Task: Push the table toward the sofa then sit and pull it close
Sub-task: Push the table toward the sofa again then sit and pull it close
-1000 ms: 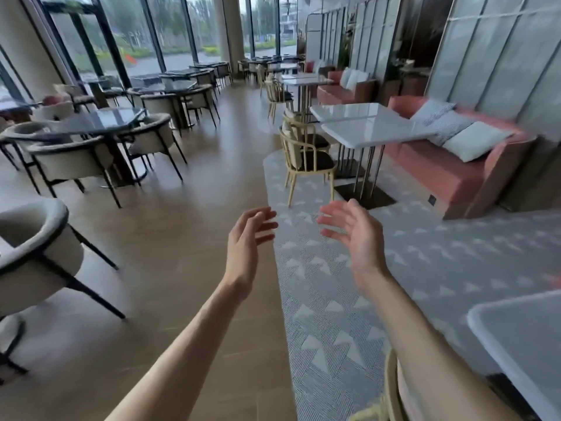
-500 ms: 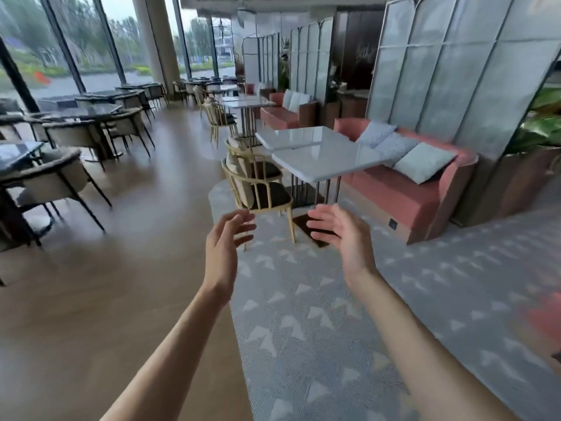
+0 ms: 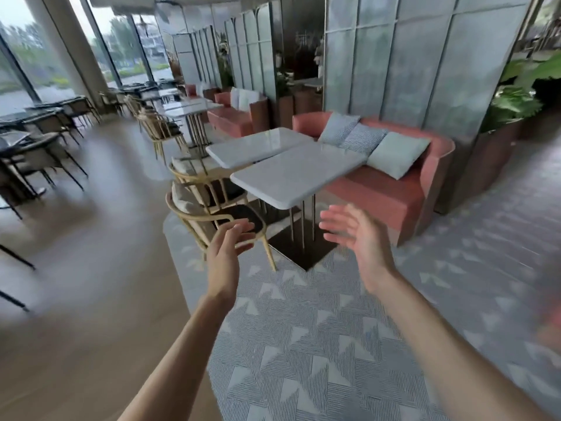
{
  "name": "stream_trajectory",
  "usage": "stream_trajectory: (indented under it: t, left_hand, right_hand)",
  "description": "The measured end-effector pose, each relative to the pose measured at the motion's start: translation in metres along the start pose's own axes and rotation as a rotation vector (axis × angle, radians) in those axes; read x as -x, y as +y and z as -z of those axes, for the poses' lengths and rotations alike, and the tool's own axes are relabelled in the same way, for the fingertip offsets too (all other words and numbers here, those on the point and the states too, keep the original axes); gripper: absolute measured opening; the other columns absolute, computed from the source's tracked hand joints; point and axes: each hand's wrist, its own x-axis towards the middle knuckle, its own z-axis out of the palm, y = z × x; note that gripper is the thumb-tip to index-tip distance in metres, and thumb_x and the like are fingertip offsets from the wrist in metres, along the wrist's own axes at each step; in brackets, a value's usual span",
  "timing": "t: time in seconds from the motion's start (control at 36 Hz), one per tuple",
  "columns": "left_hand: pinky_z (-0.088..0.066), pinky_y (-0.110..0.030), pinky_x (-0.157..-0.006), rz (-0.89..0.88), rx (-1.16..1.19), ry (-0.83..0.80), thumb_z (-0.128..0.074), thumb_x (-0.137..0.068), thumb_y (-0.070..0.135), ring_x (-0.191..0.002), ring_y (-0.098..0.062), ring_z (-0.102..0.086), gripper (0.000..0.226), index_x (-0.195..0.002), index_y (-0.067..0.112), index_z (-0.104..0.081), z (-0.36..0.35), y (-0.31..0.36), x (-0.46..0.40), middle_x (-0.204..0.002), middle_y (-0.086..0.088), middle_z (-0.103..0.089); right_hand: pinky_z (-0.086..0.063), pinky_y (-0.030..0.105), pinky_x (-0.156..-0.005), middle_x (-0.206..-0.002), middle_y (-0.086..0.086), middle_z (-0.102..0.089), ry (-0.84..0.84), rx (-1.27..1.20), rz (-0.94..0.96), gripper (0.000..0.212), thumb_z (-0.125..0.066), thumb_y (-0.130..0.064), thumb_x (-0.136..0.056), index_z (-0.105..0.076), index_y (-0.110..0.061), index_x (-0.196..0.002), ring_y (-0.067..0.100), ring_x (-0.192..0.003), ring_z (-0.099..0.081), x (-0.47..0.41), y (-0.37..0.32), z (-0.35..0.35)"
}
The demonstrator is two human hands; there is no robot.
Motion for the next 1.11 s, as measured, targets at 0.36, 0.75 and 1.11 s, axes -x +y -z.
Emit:
stream_trajectory:
  t: [0.36,0.75,1.11]
  left_hand:
    - [-0.052,-0.043,-0.090,0.061,-0.011,0.168,-0.053,-0.089,0.027,-0.097,-0.027,-0.069,0.025,-0.099,0.016,-0.073,-0.098,-0.081,-0.253,-0.102,-0.008,-0.075]
    - [-0.053,-0.034,-0.083,0.221,0.006,0.299,-0.048,-0.096,0.022,-0.093,-0.019,-0.067,0.028,-0.106,0.006,-0.070,-0.233,-0.248,-0.499,-0.104,-0.007,-0.072]
    - [-0.044,-0.036,-0.098,0.460,-0.381,0.367,-0.047,-0.098,0.028,-0.111,-0.016,-0.056,0.034,-0.119,0.011,-0.069,-0.250,-0.410,-0.631,-0.123,-0.005,-0.065]
  right_hand:
    - [-0.058,0.042,-0.082,-0.104,0.022,-0.074,-0.058,0.034,-0.147,0.031,-0.043,-0.021,-0.103,-0.069,-0.005,-0.100,0.035,-0.095,-0.071,-0.300,0.051,-0.009]
    - [-0.055,0.047,-0.088,-0.097,0.008,-0.076,-0.207,0.363,-0.207,0.025,-0.052,-0.027,-0.098,-0.071,-0.013,-0.091,0.027,-0.090,-0.072,-0.571,0.164,0.004]
    - [-0.052,0.052,-0.091,-0.095,0.013,-0.074,-0.379,0.685,-0.351,0.047,-0.051,-0.046,-0.086,-0.069,-0.004,-0.092,0.030,-0.093,-0.069,-0.753,0.311,0.014]
